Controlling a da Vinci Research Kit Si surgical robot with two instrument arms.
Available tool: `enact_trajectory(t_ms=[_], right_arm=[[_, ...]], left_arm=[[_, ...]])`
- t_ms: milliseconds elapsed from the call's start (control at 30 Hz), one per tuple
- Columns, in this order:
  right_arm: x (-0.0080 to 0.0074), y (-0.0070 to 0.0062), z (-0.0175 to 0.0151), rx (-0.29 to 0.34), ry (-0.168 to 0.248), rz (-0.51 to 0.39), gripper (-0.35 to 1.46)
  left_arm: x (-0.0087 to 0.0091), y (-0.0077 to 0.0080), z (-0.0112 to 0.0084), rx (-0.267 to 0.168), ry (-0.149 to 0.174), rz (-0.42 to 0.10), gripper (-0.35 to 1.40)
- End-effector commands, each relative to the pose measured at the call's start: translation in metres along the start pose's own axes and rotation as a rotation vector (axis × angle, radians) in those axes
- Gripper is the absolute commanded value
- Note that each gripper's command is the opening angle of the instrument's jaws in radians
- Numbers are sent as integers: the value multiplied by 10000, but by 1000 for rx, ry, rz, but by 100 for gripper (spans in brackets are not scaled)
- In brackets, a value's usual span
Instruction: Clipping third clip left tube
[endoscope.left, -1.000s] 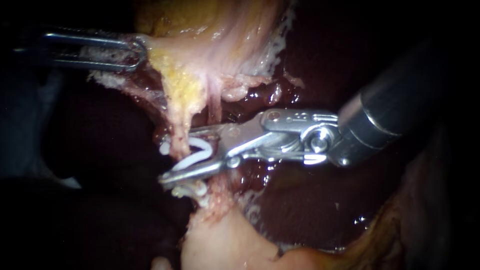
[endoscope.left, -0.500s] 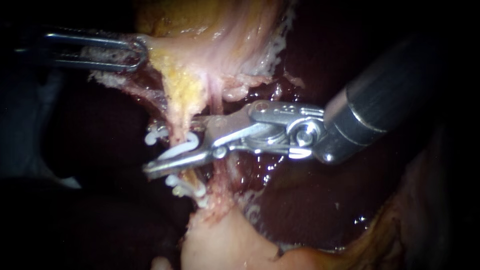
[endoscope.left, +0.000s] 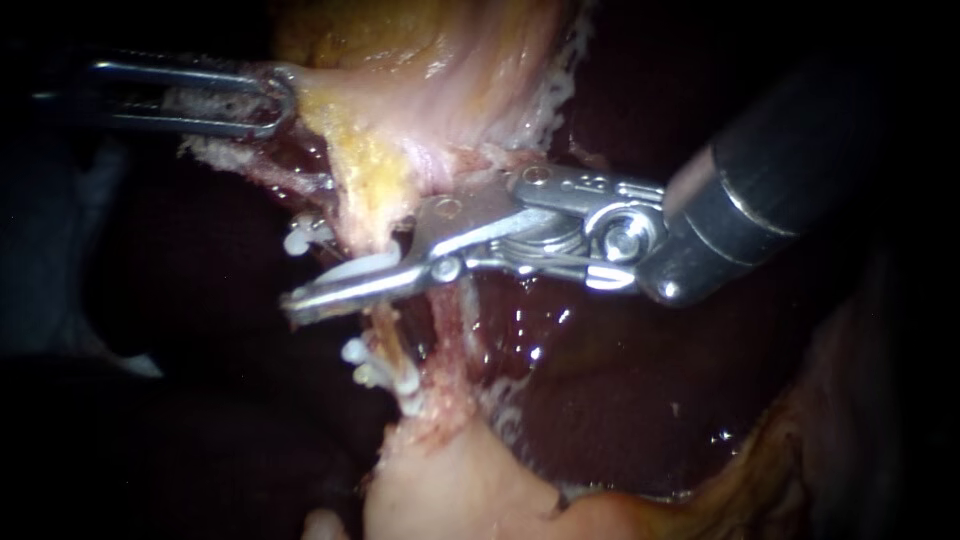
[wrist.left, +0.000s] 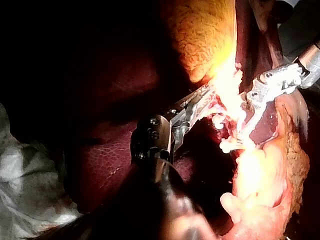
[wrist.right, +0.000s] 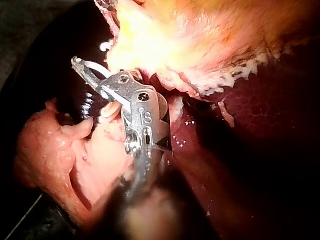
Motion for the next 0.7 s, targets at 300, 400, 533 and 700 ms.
enact_trajectory(t_ms=[300,400,533,700], right_arm=[[18,-30,2,79,7,-3,49],[24,-37,1,87,11,-1,48],[28,-43,-1,96,10,1,48],[28,-46,-3,102,9,1,47]], left_arm=[[-1,-2,0,-1,-1,1,-35],[-1,-2,0,-1,-1,1,-35],[-1,-3,0,-1,-1,1,-35],[-1,-3,0,-1,-1,1,-35]])
